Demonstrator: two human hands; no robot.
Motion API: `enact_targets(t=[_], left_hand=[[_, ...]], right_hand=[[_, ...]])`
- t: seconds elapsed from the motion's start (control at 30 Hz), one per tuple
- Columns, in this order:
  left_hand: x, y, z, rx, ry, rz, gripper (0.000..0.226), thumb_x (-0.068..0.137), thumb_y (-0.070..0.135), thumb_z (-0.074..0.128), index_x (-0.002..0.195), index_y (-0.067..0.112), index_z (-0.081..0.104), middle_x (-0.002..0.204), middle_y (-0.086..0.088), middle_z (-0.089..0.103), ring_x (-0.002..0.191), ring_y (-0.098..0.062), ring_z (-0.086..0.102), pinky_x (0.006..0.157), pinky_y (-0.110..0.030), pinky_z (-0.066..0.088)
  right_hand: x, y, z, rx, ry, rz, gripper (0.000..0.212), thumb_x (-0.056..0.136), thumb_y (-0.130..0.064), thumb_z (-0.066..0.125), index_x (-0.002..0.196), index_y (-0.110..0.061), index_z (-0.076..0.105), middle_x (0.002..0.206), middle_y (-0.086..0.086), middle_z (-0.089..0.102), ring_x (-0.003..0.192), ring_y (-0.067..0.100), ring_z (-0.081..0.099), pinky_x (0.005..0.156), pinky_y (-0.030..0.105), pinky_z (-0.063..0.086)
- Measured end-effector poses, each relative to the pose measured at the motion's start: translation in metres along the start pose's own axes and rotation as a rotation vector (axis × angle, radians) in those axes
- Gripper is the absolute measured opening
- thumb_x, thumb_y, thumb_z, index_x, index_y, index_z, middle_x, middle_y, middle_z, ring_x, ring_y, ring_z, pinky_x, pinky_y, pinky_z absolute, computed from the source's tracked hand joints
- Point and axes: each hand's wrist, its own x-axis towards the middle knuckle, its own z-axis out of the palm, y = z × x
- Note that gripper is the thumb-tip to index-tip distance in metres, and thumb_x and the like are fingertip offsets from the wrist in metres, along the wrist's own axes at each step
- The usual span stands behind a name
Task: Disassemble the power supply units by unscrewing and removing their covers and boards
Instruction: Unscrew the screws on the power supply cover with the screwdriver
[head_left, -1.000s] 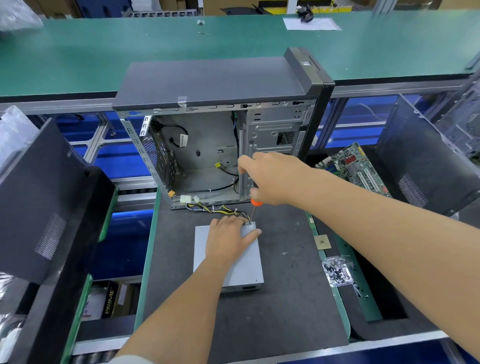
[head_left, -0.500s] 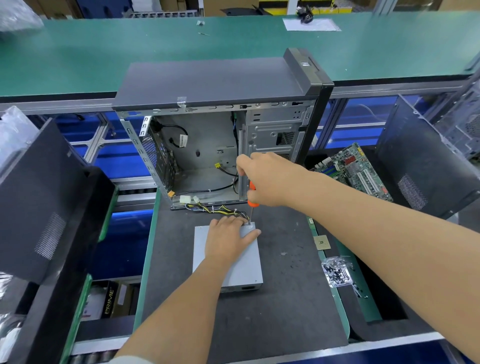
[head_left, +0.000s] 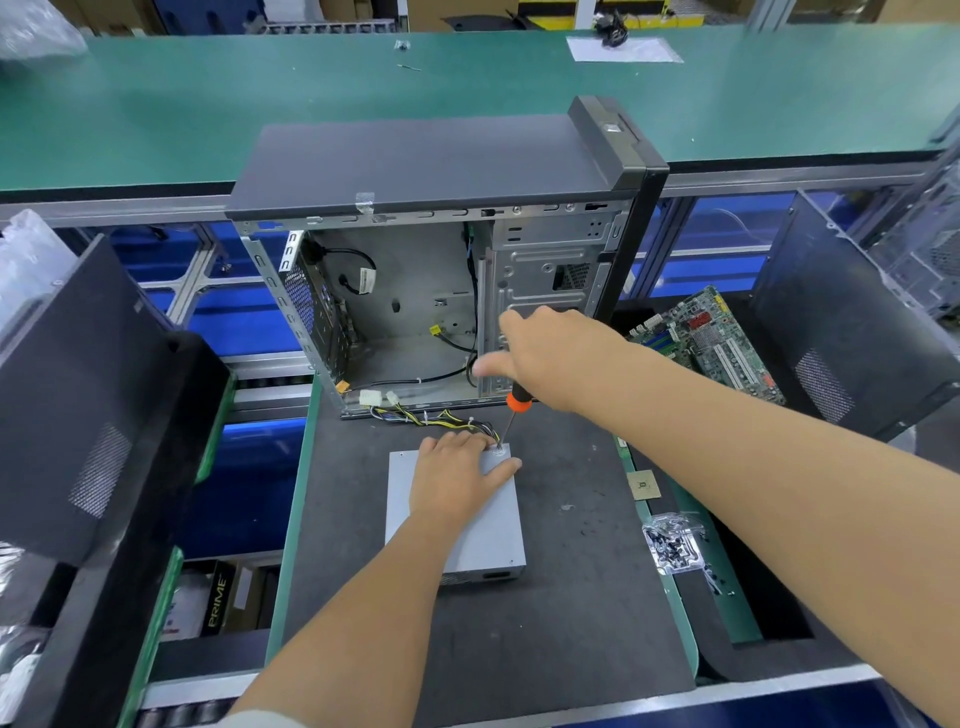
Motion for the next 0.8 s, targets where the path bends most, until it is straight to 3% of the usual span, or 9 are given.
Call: enact_targets(t=[0.17, 0.23, 0.33, 0.4, 0.5, 0.57, 0.67, 0.73, 0.8], left_hand=[[0.000, 0.000, 0.000, 0.013, -0.001, 0.003, 0.057, 0.089, 0.074, 0.045, 0.115, 0.028, 0.067, 0.117, 0.013, 0.067, 0.115, -0.010, 0.053, 0.094, -0.030, 0.028], [0.000, 0.000, 0.000, 0.012, 0.005, 0.001, 0.057, 0.088, 0.074, 0.045, 0.114, 0.028, 0.068, 0.116, 0.014, 0.067, 0.115, -0.010, 0.054, 0.093, -0.030, 0.027], [0.000, 0.000, 0.000, 0.020, 0.000, 0.003, 0.058, 0.088, 0.074, 0.044, 0.114, 0.027, 0.068, 0.117, 0.014, 0.067, 0.115, -0.010, 0.054, 0.093, -0.030, 0.028], [0.000, 0.000, 0.000, 0.022, -0.006, 0.001, 0.059, 0.088, 0.074, 0.043, 0.115, 0.027, 0.068, 0.117, 0.014, 0.067, 0.116, -0.010, 0.053, 0.094, -0.030, 0.028], [0.001, 0.000, 0.000, 0.025, -0.020, 0.002, 0.060, 0.088, 0.075, 0.042, 0.116, 0.028, 0.067, 0.119, 0.014, 0.066, 0.117, -0.009, 0.053, 0.095, -0.030, 0.028], [0.001, 0.000, 0.000, 0.027, -0.030, 0.003, 0.060, 0.089, 0.075, 0.041, 0.117, 0.029, 0.067, 0.120, 0.015, 0.066, 0.117, -0.009, 0.052, 0.095, -0.030, 0.028], [0.001, -0.001, 0.001, 0.026, -0.020, 0.000, 0.059, 0.088, 0.075, 0.041, 0.115, 0.029, 0.067, 0.117, 0.015, 0.066, 0.115, -0.009, 0.053, 0.094, -0.030, 0.029], [0.001, -0.001, 0.001, 0.029, -0.015, 0.000, 0.060, 0.087, 0.075, 0.040, 0.113, 0.029, 0.068, 0.115, 0.014, 0.067, 0.113, -0.010, 0.054, 0.093, -0.031, 0.029], [0.001, 0.000, 0.002, 0.021, -0.014, 0.002, 0.062, 0.086, 0.076, 0.038, 0.111, 0.028, 0.068, 0.114, 0.014, 0.068, 0.113, -0.010, 0.054, 0.093, -0.031, 0.030]], right_hand=[[0.000, 0.005, -0.002, 0.266, 0.034, -0.062, 0.035, 0.092, -0.027, 0.061, 0.121, -0.018, 0.044, 0.110, 0.006, 0.042, 0.107, 0.033, 0.047, 0.083, 0.043, 0.046], [-0.002, 0.003, -0.004, 0.326, 0.005, -0.034, 0.045, 0.087, -0.040, 0.069, 0.116, -0.019, 0.041, 0.105, 0.005, 0.040, 0.101, 0.031, 0.046, 0.076, 0.042, 0.045], [-0.003, -0.004, -0.005, 0.148, 0.025, 0.113, 0.057, 0.091, -0.069, 0.042, 0.108, -0.014, 0.039, 0.079, 0.003, 0.038, 0.084, 0.032, 0.049, 0.060, 0.038, 0.036], [-0.005, -0.006, -0.009, 0.003, 0.045, 0.112, 0.057, 0.097, -0.063, 0.035, 0.116, -0.011, 0.045, 0.076, 0.002, 0.033, 0.089, 0.035, 0.054, 0.061, 0.038, 0.037], [-0.005, -0.002, -0.009, 0.170, 0.020, 0.014, 0.033, 0.097, -0.036, 0.053, 0.118, -0.012, 0.044, 0.095, 0.008, 0.050, 0.087, 0.032, 0.052, 0.067, 0.039, 0.044], [-0.005, 0.001, -0.009, 0.282, -0.051, -0.006, 0.038, 0.092, -0.034, 0.063, 0.119, -0.016, 0.043, 0.112, 0.008, 0.051, 0.095, 0.031, 0.053, 0.079, 0.042, 0.050], [-0.005, -0.001, -0.009, 0.291, -0.092, 0.130, 0.057, 0.090, -0.063, 0.055, 0.121, -0.017, 0.040, 0.094, 0.003, 0.043, 0.091, 0.031, 0.050, 0.071, 0.041, 0.046], [-0.005, -0.004, -0.009, 0.122, -0.051, 0.169, 0.048, 0.099, -0.057, 0.045, 0.121, -0.014, 0.045, 0.082, 0.003, 0.035, 0.088, 0.033, 0.048, 0.065, 0.038, 0.037], [-0.006, -0.005, -0.010, 0.099, -0.015, 0.127, 0.036, 0.102, -0.041, 0.046, 0.120, -0.010, 0.048, 0.088, 0.006, 0.042, 0.087, 0.033, 0.049, 0.065, 0.039, 0.038]])
